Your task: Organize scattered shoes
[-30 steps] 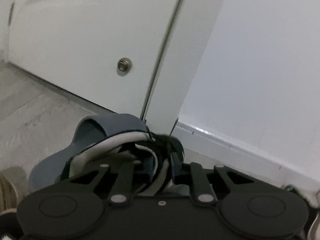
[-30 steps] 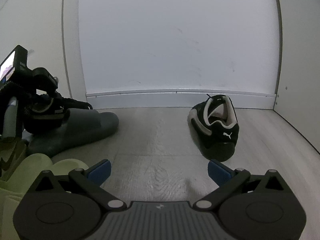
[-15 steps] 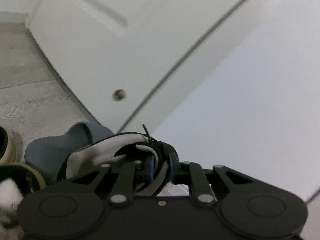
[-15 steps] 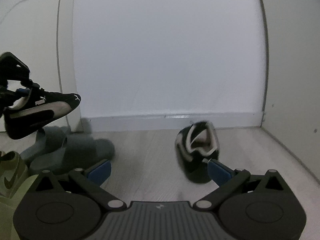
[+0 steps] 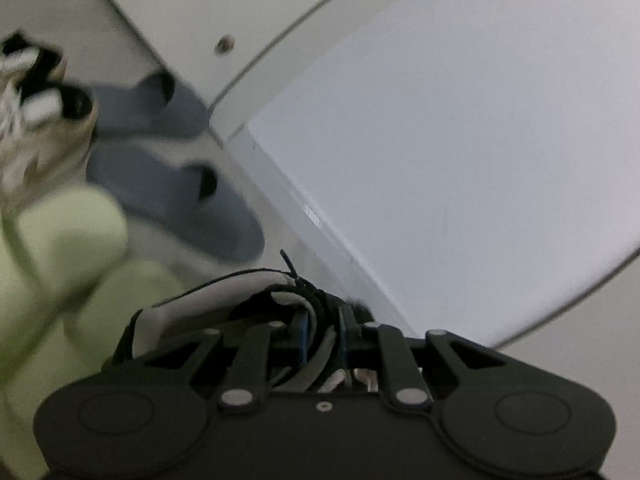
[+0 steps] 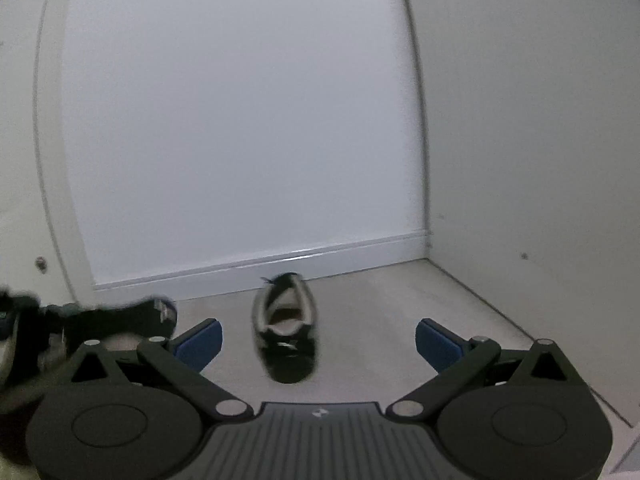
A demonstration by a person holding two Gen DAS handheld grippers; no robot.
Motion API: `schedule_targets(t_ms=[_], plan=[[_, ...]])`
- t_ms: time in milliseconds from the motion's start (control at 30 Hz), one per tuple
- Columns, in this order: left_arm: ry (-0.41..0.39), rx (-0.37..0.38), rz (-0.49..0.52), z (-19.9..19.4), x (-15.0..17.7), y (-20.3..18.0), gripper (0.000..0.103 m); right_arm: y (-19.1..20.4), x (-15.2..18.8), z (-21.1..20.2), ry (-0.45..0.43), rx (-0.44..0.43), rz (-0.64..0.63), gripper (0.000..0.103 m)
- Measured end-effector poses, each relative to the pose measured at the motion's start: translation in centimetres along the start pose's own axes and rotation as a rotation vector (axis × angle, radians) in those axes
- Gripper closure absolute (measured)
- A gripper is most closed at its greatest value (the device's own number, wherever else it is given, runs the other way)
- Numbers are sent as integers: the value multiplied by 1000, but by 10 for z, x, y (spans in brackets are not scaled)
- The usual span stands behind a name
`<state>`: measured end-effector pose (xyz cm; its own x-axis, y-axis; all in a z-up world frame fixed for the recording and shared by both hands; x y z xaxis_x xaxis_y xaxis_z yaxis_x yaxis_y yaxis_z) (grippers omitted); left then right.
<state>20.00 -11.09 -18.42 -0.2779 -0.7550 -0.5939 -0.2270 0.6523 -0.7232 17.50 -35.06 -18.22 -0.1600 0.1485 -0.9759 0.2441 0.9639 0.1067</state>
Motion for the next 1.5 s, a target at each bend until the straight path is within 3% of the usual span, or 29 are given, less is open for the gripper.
schedule_targets(t_ms=[100, 233, 333, 500, 733, 833, 900, 967, 1067, 1100, 1200, 1400, 1500], plan=[[38, -30, 51, 1, 29, 4, 90, -9, 1, 2, 9, 15, 43, 1], [90, -55, 47, 2, 57, 12, 95, -14, 5, 4, 33, 8, 103, 1], [70, -55, 101, 3, 66, 7, 95, -14, 5, 5, 31, 11, 95, 1], [115, -109, 53, 10, 86, 16, 96, -16, 7, 6, 37, 12, 101, 1], [124, -86, 82, 16, 100, 6, 96, -20, 10, 11, 62, 15, 129, 1], [166, -39, 140, 14, 100, 1, 83, -21, 13, 13, 88, 4, 161, 1], [192, 29, 230, 7, 94, -3, 66, -21, 17, 12, 109, -1, 174, 1], [164, 86, 336, -7, 80, -6, 50, -17, 22, 11, 136, -13, 185, 1], [105, 160, 493, -30, 56, -8, 42, -5, 33, 9, 197, -31, 208, 4], [90, 185, 554, -39, 44, -4, 36, 2, 38, 8, 221, -49, 208, 10], [48, 163, 594, -47, 20, 20, 31, 22, 50, 2, 274, -111, 178, 22], [1, 12, 571, -45, -6, 90, 33, 61, 68, -19, 312, -186, 11, 23], [29, 10, 488, -39, -8, 98, 33, 75, 78, -23, 334, -218, -63, 23]])
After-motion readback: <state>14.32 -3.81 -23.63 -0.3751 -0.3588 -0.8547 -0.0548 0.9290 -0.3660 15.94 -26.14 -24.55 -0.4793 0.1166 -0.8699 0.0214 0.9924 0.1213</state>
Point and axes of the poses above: each gripper's, at about its wrist camera, not at the fingertips, and z roughly the way its jaws point, y to its left, x to its underside, the point moved 7 cm from there along z, roughly the way its jaws point, and after that the axes turned 11 degrees about -y, right-handed, at the moved point
